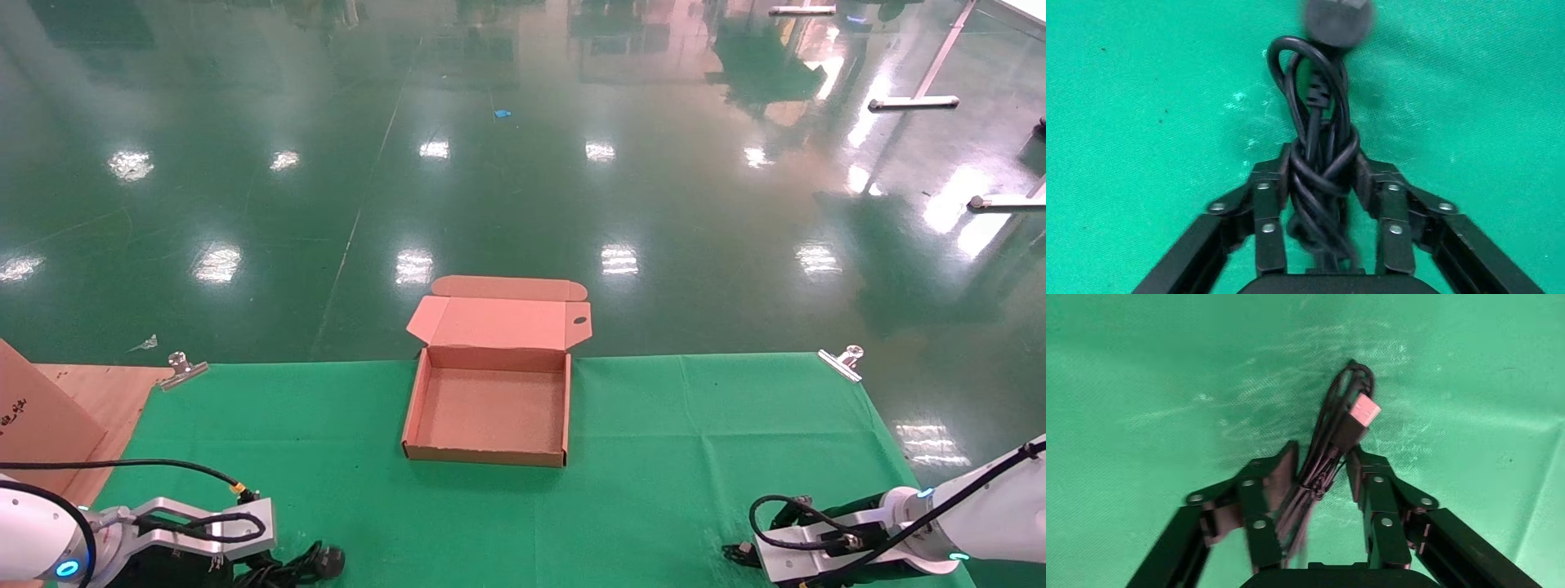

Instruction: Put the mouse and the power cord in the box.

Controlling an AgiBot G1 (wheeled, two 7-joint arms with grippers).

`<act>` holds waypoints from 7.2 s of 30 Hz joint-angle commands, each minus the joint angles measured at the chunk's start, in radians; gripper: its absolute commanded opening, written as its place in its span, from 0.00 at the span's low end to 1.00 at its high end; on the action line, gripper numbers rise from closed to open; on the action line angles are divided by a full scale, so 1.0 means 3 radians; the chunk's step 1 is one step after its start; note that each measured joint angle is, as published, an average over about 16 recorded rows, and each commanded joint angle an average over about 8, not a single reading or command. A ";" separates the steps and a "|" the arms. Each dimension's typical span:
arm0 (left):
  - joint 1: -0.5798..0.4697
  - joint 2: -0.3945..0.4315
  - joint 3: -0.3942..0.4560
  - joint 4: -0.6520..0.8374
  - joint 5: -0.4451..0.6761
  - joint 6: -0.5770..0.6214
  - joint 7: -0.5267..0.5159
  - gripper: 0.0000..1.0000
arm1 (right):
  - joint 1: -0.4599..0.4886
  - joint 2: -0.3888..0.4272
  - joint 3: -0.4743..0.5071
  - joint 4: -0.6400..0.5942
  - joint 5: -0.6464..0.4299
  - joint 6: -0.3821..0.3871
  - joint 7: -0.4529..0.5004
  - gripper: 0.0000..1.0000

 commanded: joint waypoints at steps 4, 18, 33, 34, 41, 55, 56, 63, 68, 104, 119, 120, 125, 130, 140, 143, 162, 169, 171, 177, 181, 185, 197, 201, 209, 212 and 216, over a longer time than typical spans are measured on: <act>-0.0001 -0.0001 -0.0004 -0.0004 -0.0005 0.0012 0.0003 0.00 | 0.0021 0.0015 -0.0003 -0.0009 -0.0004 -0.0060 0.0001 0.00; -0.0334 0.0050 0.0057 -0.0137 0.0083 0.0215 0.0068 0.00 | 0.0388 0.0127 0.0070 0.0035 0.0102 -0.0645 -0.0004 0.00; -0.1021 0.0492 0.0089 -0.0322 0.0157 -0.0151 0.0171 0.00 | 0.1068 -0.0332 0.0200 0.0158 0.0287 -0.0749 0.0248 0.00; -0.1051 0.0535 0.0090 -0.0327 0.0164 -0.0255 0.0185 0.00 | 0.1106 -0.0383 0.0206 0.0164 0.0295 -0.0715 0.0269 0.00; -0.1204 0.0790 0.0092 -0.0324 0.0201 -0.0951 0.0278 0.00 | 0.1279 -0.0660 0.0268 0.0294 0.0388 -0.0197 0.0393 0.00; -0.1343 0.0913 0.0049 -0.0343 0.0107 -0.1049 0.0536 0.00 | 0.1117 -0.0735 0.0007 0.1021 0.0634 0.0305 0.0676 0.00; -0.1337 0.0915 0.0045 -0.0345 0.0096 -0.1039 0.0549 0.00 | 0.1112 -0.0734 -0.0029 0.1043 0.0647 0.0319 0.0702 0.00; -0.1163 0.0943 -0.0040 -0.0412 -0.0087 -0.0956 0.0625 0.00 | 0.1127 -0.0720 -0.0267 0.1110 0.0735 0.0369 0.0847 0.00; -0.0813 0.0969 -0.0197 -0.0548 -0.0399 -0.1124 0.0723 0.00 | 0.1179 -0.0693 -0.0381 0.1030 0.0779 0.0297 0.0880 0.00; 0.0057 0.0994 0.1071 -0.1257 -0.0550 -0.2415 0.0249 1.00 | 0.1256 -0.0664 -0.0421 0.0423 0.0988 -0.0072 0.0441 0.00; -0.0138 0.0925 0.1210 -0.0999 -0.0812 -0.2455 0.0001 1.00 | 0.1057 -0.0733 -0.0525 0.0999 0.1197 0.0116 0.0707 0.00; -0.0151 0.0908 0.1186 -0.0954 -0.0854 -0.2447 0.0020 1.00 | 0.1028 -0.0737 -0.0555 0.1063 0.1214 0.0145 0.0743 0.00; -0.0175 0.0810 0.1061 -0.0786 -0.1044 -0.2382 0.0203 1.00 | 0.0880 -0.0753 -0.0778 0.1396 0.1274 0.0344 0.0929 0.00; -0.0164 0.0706 0.0928 -0.0712 -0.1231 -0.2286 0.0471 1.00 | 0.0750 -0.0761 -0.1088 0.1734 0.1349 0.0569 0.1145 0.00; -0.0163 0.0678 0.0710 -0.0573 -0.1527 -0.2122 0.0989 1.00 | 0.0644 -0.0757 -0.1662 0.2110 0.1538 0.0909 0.1509 0.00; -0.0170 0.0689 0.0669 -0.0516 -0.1582 -0.2097 0.1094 1.00 | 0.0634 -0.0754 -0.1782 0.2150 0.1580 0.0968 0.1569 0.13; -0.0179 0.0699 0.0633 -0.0464 -0.1631 -0.2074 0.1166 1.00 | 0.0612 -0.0750 -0.1884 0.2162 0.1614 0.1016 0.1606 1.00; -0.0162 0.0678 0.0620 -0.0508 -0.1636 -0.2048 0.1130 1.00 | 0.0606 -0.0724 -0.1846 0.2179 0.1622 0.0989 0.1611 1.00; -0.0135 0.0644 0.0586 -0.0567 -0.1662 -0.2000 0.1086 1.00 | 0.0575 -0.0689 -0.1798 0.2207 0.1649 0.0955 0.1633 1.00; 0.0018 0.0452 0.0391 -0.0895 -0.1819 -0.1720 0.0834 1.00 | 0.0382 -0.0487 -0.1512 0.2377 0.1824 0.0751 0.1777 1.00; 0.0137 0.0303 0.0240 -0.1150 -0.1940 -0.1504 0.0640 1.00 | 0.0228 -0.0317 -0.1285 0.2519 0.1964 0.0588 0.1890 1.00; 0.0255 0.0156 0.0090 -0.1403 -0.2059 -0.1290 0.0447 1.00 | 0.0077 -0.0148 -0.1060 0.2659 0.2103 0.0426 0.2003 1.00; 0.0610 -0.0289 -0.0361 -0.2165 -0.2420 -0.0645 -0.0134 1.00 | -0.0382 0.0360 -0.0380 0.3083 0.2522 -0.0063 0.2341 1.00; 0.0729 -0.0438 -0.0512 -0.2420 -0.2541 -0.0429 -0.0329 1.00 | -0.0535 0.0530 -0.0153 0.3224 0.2662 -0.0226 0.2455 1.00; 0.0966 -0.0734 -0.0813 -0.2927 -0.2782 0.0001 -0.0716 1.00 | -0.0840 0.0868 0.0299 0.3506 0.2941 -0.0551 0.2680 1.00; 0.1055 -0.0846 -0.0926 -0.3118 -0.2872 0.0163 -0.0861 1.00 | -0.0955 0.0995 0.0469 0.3612 0.3045 -0.0673 0.2765 1.00; 0.1174 -0.0994 -0.1077 -0.3373 -0.2993 0.0379 -0.1056 1.00 | -0.1108 0.1165 0.0697 0.3754 0.3185 -0.0837 0.2878 1.00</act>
